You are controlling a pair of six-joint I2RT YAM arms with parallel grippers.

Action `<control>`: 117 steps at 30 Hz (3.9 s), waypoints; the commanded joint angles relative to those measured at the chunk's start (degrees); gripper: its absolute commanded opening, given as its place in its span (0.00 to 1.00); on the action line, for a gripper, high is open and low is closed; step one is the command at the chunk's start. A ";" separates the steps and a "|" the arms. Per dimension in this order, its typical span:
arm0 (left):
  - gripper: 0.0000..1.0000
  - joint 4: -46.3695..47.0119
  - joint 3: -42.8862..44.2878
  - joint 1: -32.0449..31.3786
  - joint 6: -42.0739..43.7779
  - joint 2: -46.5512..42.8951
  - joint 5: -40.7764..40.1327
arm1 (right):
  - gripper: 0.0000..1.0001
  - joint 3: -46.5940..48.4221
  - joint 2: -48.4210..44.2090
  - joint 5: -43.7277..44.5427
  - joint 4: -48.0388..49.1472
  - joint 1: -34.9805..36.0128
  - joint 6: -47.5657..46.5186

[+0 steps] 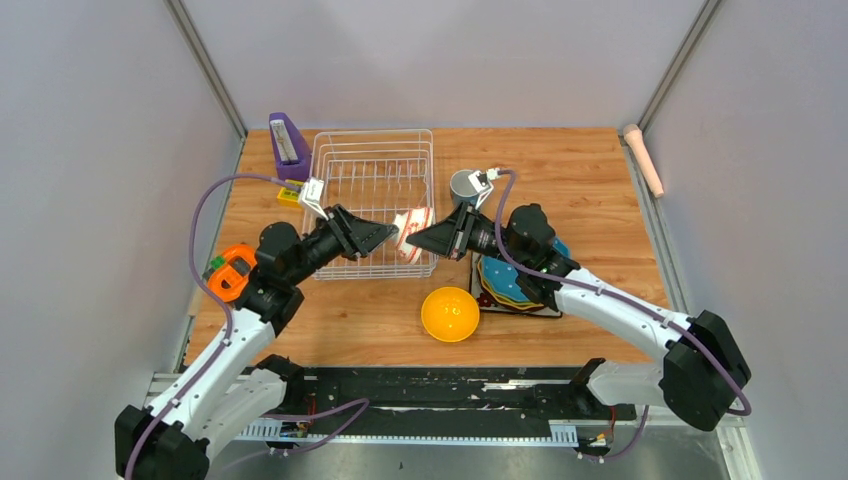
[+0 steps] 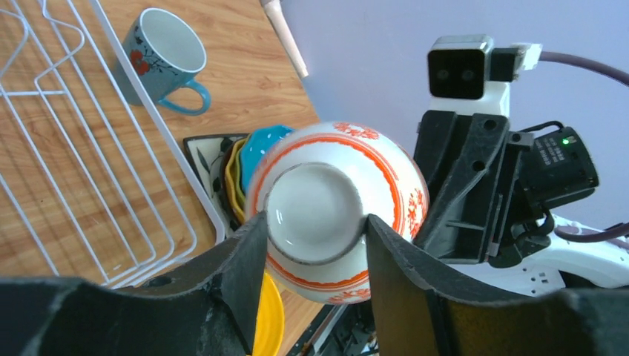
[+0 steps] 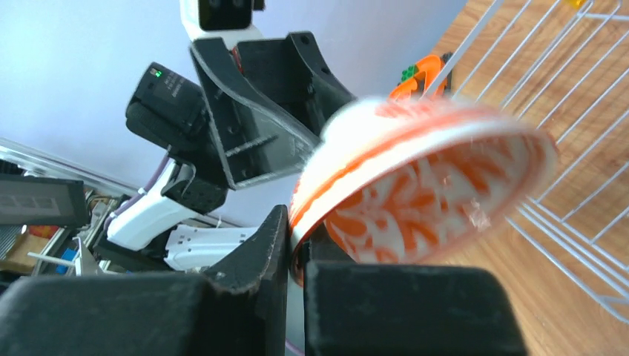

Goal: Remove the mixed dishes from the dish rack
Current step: Place the bowl at the center of the board, then adjust the bowl at the center of the board.

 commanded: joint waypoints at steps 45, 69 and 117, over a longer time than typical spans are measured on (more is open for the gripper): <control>1.00 -45.04 12.06 -0.90 15.34 -0.62 -40.03 | 0.00 5.08 -8.04 32.39 -53.32 22.50 -46.52; 1.00 -45.19 11.17 -0.90 16.57 -0.43 -40.03 | 0.07 10.65 9.56 34.88 -56.61 25.71 -45.49; 1.00 -43.86 11.15 -0.91 16.97 1.47 -38.48 | 1.00 5.28 -2.95 42.20 -53.67 23.81 -34.96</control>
